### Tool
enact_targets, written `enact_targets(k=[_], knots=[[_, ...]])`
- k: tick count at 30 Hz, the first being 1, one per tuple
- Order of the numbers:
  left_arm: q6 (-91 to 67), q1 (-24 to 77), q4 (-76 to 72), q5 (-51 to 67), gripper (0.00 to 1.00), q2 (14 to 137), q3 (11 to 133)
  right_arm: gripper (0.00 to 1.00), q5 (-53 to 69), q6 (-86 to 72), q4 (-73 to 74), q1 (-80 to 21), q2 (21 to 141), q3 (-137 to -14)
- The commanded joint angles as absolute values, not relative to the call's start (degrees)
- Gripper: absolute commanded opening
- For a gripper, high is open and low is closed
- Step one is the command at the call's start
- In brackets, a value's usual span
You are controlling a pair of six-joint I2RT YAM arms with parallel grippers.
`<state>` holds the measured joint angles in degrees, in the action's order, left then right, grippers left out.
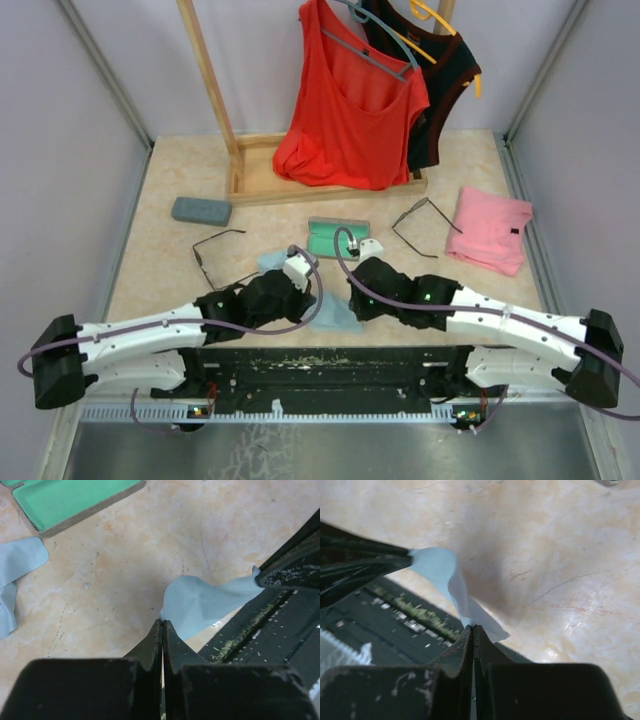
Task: Organize the sunglasses
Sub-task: Fold the glasses cleaning cloth at the center of the board.
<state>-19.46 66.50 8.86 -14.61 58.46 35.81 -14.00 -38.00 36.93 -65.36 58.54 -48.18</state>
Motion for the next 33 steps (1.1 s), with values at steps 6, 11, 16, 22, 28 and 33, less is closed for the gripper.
enact_targets(k=[6, 11, 16, 22, 28, 33], knots=[[-13.0, 59.1, -10.4, -14.3, 0.0, 69.8, 31.9, 0.0, -13.5, -30.7, 17.5, -51.8, 64.3, -39.3], [-9.0, 56.3, -18.0, -11.8, 0.0, 75.7, 32.3, 0.0, -11.8, -26.6, 10.7, -47.2, 68.6, -38.1], [-7.0, 55.1, -21.0, -11.1, 0.0, 79.8, 32.7, 0.0, -12.3, -24.9, 6.9, -45.4, 71.5, -36.9], [-7.0, 54.9, -21.5, -9.6, 0.0, 79.5, 31.1, 0.0, -10.2, -25.2, 7.4, -45.4, 70.9, -35.7], [-8.3, 54.9, -21.6, -8.8, 0.0, 78.4, 28.5, 0.0, -9.2, -26.4, 10.1, -45.4, 68.3, -33.6], [-9.4, 55.0, -21.7, -7.9, 0.0, 78.6, 27.1, 0.0, -7.7, -27.3, 10.2, -45.5, 67.6, -32.2]])
